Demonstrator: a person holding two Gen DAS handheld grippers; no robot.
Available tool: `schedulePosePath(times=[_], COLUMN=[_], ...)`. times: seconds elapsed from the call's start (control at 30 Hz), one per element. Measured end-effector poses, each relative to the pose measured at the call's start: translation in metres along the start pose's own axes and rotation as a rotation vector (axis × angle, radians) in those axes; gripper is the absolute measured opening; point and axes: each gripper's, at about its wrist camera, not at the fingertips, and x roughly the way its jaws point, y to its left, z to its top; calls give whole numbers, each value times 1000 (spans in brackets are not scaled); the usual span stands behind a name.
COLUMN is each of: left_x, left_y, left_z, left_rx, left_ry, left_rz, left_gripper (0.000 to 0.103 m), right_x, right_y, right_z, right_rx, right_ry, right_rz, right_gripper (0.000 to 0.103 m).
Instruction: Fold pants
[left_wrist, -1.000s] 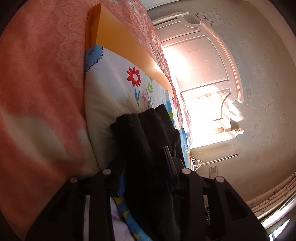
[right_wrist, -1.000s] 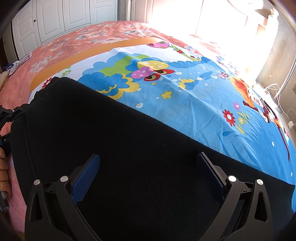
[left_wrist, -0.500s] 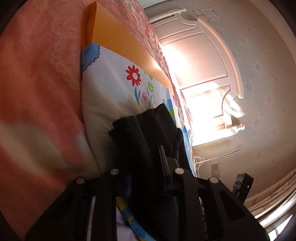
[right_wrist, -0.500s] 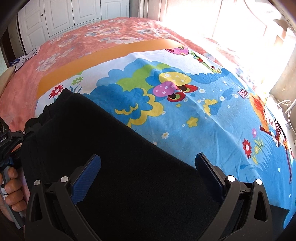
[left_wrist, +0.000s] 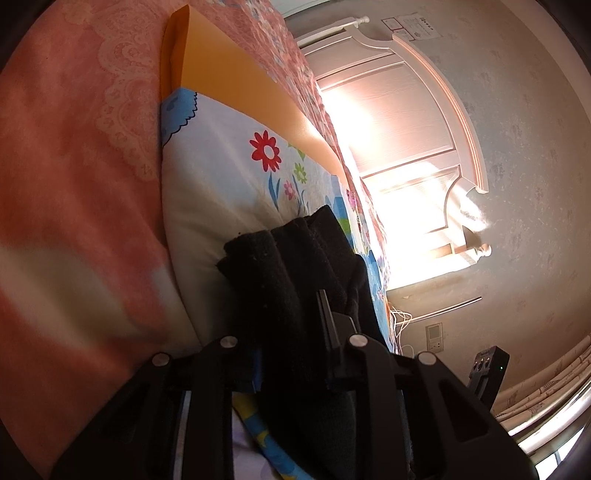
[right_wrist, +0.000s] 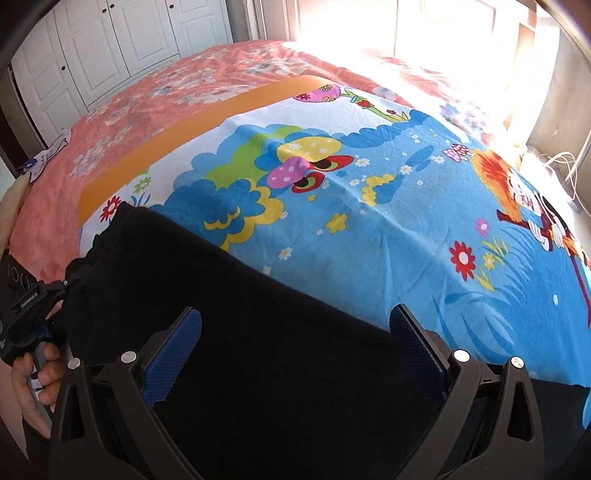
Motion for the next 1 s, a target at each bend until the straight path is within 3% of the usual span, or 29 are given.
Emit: schedulePosePath(times=[0.1,0.23,0.27,0.3,0.33,0.4,0.5,0.57,0.67,0.8,1.0], left_x=[0,-5,-5,-5,-4,-1,1,1,4,2,-12], left_y=[-4,-26,-29,-30,-29,-25,-12,-7,-8,-11,-56], left_z=[0,-2,-2,-1,0,1,2,3,3,4,-2], left_rx=[11,98,108,107,101,82,34,13,31,38,222], left_ry=[0,-12,-9,-6,-1,12,22,21,28,46,17], left_rz=[16,73,82,94,98,75,21,-6,16,31,110], left_gripper=[23,22,23,25,35,43,43,42,37,22,17], right_x=[-9,10,7,7,6,6,5,5,5,2,-7], right_y=[-9,-18,-17,-16,-15,-16,-17,-16,-16,-14,-11], right_z=[-25,-49,-53,-54,-55,-55,-56,-57,-57,-56,-29], right_rx=[25,38,28,21,24,24,28,25,26,22,26], right_ry=[1,61,28,28,28,22,10,7,5,0,-90], right_rz=[-55,-93,-97,-104,-106,-101,-90,-96,-95,-109,-104], right_gripper=[98,99,98,98,98,98,99,99,99,98,98])
